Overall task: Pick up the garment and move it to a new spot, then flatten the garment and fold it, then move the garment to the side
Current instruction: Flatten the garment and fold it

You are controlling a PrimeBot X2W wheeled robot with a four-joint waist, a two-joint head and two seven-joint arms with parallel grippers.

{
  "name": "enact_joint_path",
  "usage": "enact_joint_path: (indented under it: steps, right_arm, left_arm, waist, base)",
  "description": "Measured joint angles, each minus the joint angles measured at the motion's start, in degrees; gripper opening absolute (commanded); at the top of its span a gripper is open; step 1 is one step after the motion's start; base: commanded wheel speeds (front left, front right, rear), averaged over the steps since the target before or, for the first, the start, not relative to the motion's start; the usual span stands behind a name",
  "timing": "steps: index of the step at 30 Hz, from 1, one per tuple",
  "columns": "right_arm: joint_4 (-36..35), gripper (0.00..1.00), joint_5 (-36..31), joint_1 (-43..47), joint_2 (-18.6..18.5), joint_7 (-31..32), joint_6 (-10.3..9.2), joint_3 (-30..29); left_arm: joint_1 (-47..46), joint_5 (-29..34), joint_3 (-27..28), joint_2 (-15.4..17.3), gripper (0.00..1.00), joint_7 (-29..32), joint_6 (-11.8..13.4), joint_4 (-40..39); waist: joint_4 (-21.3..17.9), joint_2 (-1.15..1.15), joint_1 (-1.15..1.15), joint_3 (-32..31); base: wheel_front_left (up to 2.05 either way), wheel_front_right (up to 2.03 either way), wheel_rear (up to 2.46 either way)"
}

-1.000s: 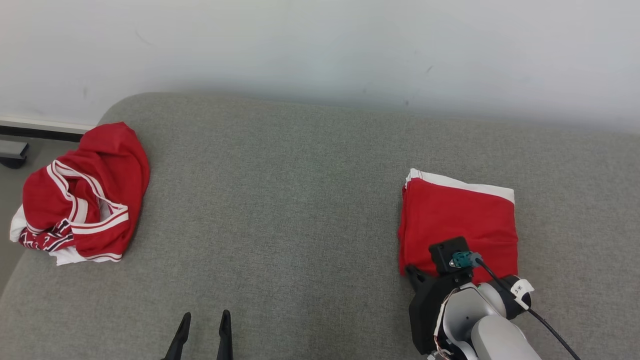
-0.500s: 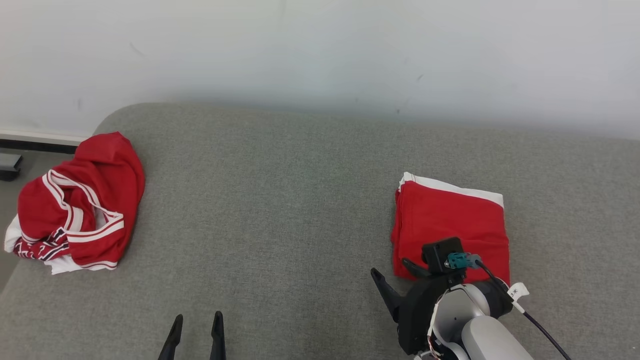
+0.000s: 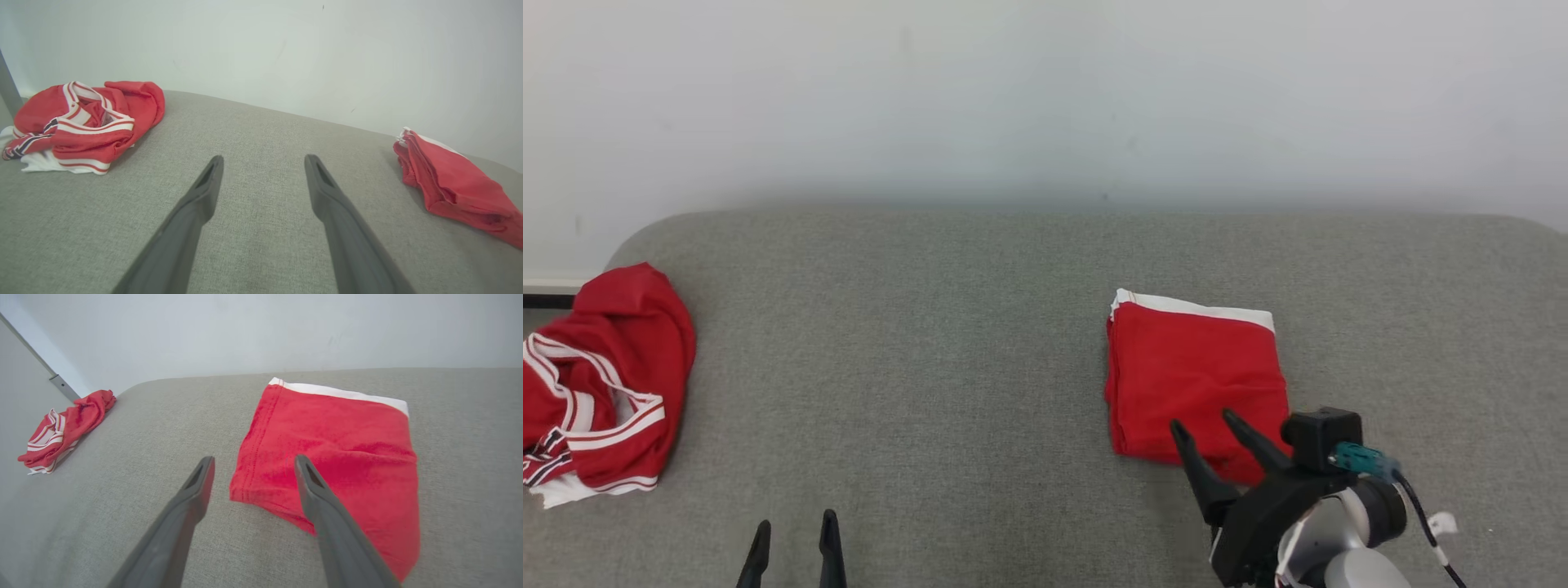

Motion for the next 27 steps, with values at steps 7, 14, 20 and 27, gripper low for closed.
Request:
enact_joint_path:
  steps: [7,14,20,27]
  right_arm:
    - [-4.6,1.00,-0.6,5.7,-0.2,-6.4,0.00,-7.3]
    - [-5.6,1.00,-1.5,9.3,-2.4,-15.2,0.00,-10.8]
    - [-4.0,1.00,-1.7,9.8,-4.4,-19.7,0.00,-9.0]
    - [-0.7,1.00,-2.0,11.2,-6.3,-22.1,0.00,-7.9]
  left_arm:
    - [-0.1,-0.7,2.4,0.0,1.00,0.0,0.1,-1.0]
    - [0.1,-1.0,4.8,0.0,1.00,0.0,0.0,-1.8]
    - [0.9,-0.1,6.2,0.0,1.00,0.0,-1.0,-1.3]
    - [1.6,1.5,6.6,0.0,1.00,0.0,-2.0,-0.4]
  waist:
    - [-2.9,0.00,0.00,-0.7]
    - [-5.9,0.00,0.00,-1.4]
    - [-8.0,0.00,0.00,-1.8]
    - [-9.3,0.00,0.00,-2.8]
  base:
    - [0.00,0.00,0.00]
    - [0.00,0.00,0.00]
    - [0.00,0.00,0.00]
    - [0.00,0.00,0.00]
